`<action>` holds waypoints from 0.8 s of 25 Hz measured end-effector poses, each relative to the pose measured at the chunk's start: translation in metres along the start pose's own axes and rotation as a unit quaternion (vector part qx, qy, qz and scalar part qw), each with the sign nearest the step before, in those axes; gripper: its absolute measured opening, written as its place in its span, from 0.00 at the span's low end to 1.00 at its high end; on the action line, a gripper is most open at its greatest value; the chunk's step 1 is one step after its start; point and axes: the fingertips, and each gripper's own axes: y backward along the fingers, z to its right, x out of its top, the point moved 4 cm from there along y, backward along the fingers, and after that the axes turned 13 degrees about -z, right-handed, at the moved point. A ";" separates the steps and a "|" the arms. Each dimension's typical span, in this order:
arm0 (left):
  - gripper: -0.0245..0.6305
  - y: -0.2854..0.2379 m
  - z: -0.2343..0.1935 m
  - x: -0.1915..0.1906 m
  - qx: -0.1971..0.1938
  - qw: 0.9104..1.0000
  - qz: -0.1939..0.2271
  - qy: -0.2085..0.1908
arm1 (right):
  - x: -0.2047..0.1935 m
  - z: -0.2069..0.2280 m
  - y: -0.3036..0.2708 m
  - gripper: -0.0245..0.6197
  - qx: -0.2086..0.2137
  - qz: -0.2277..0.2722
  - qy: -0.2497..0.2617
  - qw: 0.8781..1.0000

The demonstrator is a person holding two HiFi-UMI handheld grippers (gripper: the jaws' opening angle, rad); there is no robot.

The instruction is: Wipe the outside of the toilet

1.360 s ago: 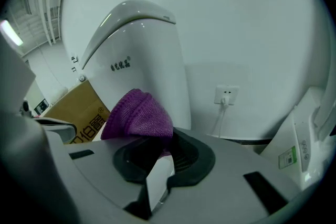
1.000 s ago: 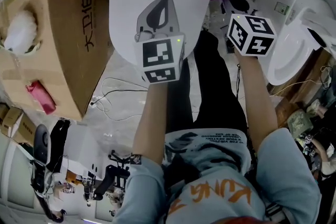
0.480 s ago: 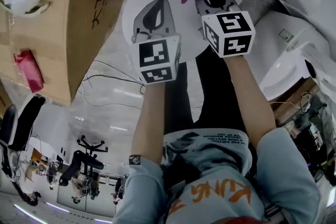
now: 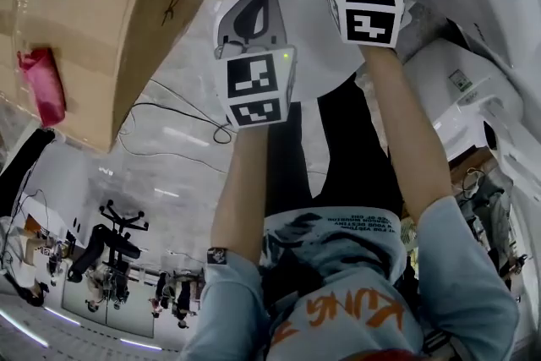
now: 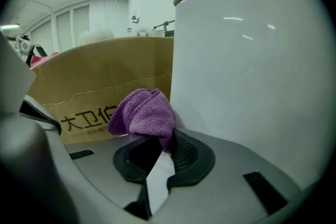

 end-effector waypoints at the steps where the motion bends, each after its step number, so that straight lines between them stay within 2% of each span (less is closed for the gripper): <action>1: 0.07 -0.001 -0.002 0.000 0.001 1.000 0.000 0.004 | 0.003 -0.001 -0.005 0.12 -0.005 0.001 0.004 1.000; 4: 0.07 -0.006 -0.005 0.001 0.001 1.000 -0.002 0.012 | 0.008 -0.003 -0.023 0.12 -0.015 -0.002 0.008 1.000; 10: 0.07 -0.011 0.000 0.001 -0.003 1.000 -0.011 -0.006 | 0.005 0.000 -0.056 0.12 -0.034 -0.020 0.029 0.999; 20: 0.07 -0.014 0.014 -0.003 -0.015 0.999 -0.022 -0.022 | -0.017 0.013 -0.066 0.12 -0.058 -0.061 0.067 0.994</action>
